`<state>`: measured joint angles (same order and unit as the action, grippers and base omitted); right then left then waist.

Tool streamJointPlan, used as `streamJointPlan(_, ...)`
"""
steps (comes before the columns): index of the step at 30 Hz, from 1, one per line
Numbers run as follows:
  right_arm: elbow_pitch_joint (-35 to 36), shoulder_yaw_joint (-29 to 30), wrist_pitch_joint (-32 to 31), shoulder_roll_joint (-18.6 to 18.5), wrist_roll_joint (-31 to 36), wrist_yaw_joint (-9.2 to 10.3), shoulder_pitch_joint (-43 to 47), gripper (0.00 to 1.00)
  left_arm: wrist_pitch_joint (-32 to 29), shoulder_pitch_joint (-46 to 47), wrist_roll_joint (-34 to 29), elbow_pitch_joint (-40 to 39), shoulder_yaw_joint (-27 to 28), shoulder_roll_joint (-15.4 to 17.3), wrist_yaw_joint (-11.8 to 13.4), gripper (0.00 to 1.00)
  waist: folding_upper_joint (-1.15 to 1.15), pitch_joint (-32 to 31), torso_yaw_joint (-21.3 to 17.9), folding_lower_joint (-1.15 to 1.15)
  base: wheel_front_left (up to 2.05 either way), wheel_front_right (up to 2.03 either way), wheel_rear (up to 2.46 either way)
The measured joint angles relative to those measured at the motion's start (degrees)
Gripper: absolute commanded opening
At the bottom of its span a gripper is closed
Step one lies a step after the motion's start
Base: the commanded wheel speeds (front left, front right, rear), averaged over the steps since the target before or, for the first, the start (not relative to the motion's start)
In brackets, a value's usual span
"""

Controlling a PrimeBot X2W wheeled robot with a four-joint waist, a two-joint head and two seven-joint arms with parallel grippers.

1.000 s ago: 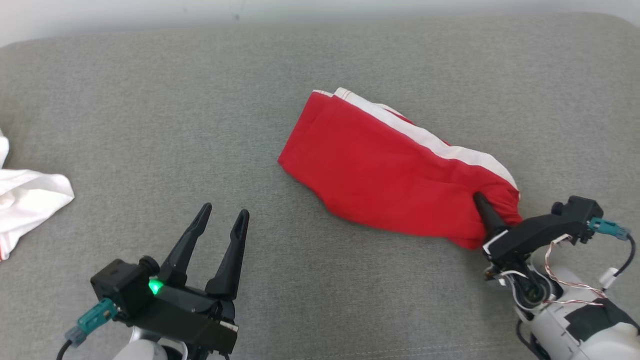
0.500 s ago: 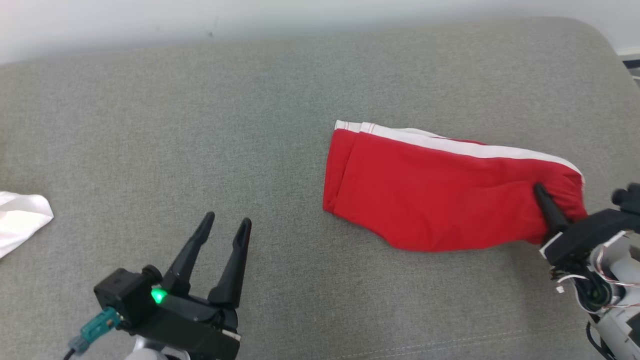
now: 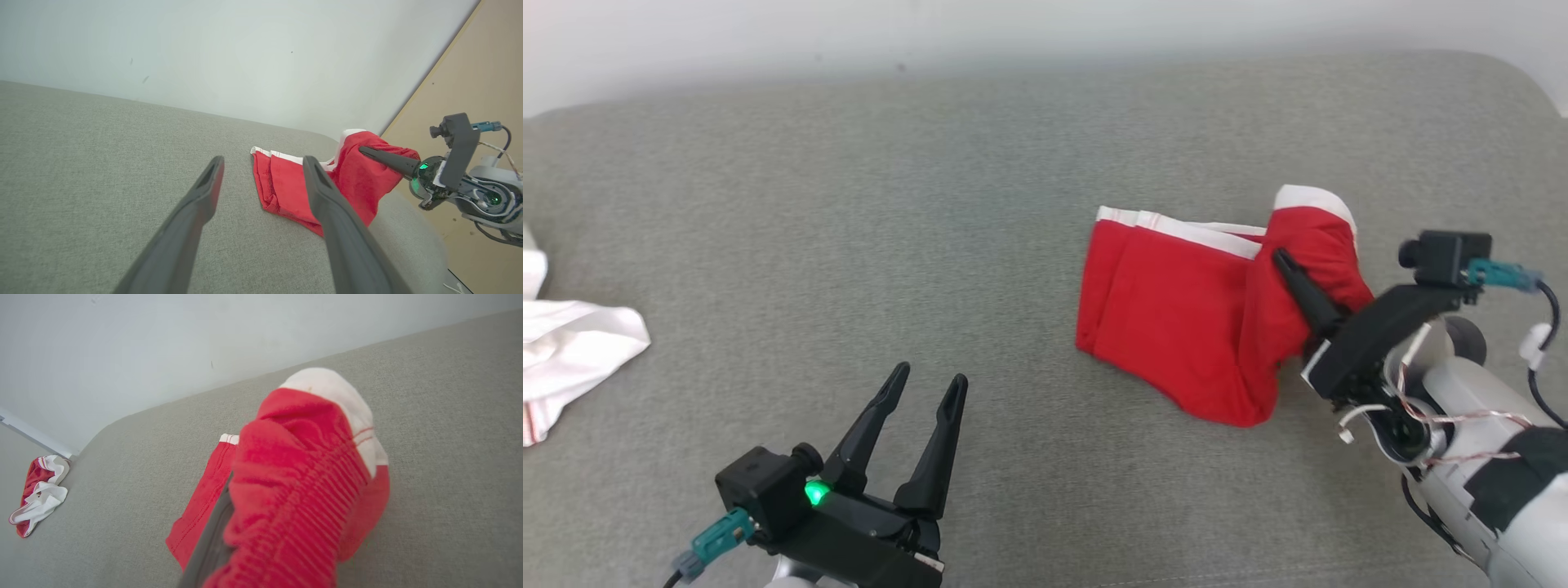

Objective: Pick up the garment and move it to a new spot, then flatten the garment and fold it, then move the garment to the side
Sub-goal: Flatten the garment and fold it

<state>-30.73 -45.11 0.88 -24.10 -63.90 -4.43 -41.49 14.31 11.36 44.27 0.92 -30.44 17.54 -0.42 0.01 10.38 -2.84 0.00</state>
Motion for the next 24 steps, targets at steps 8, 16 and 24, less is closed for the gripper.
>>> streamJointPlan(8, -3.4, -2.5, -5.8, 1.8, 1.9, 4.55, -4.6, 0.00, 0.0, 0.3, 0.0, 1.2, -0.3, -1.8, -0.7, 1.00, 0.00, 0.0, 3.8, 0.00, 0.00, 0.00, 0.00)
streamJointPlan(16, -6.4, -4.3, -10.4, 4.3, 1.9, 7.03, -5.5, 1.00, 0.0, 0.2, 0.0, 2.2, 0.7, -2.7, -1.1, 1.00, 0.00, 0.1, 7.5, 0.00, 0.00, 0.00, 0.00)
streamJointPlan(24, -6.5, -4.7, -10.9, 7.7, 1.9, 6.86, -7.2, 1.00, 0.0, -0.1, 0.0, 2.2, 2.9, -2.5, -1.1, 1.00, 0.00, 0.0, 7.2, 0.00, 0.00, 0.00, 0.00)
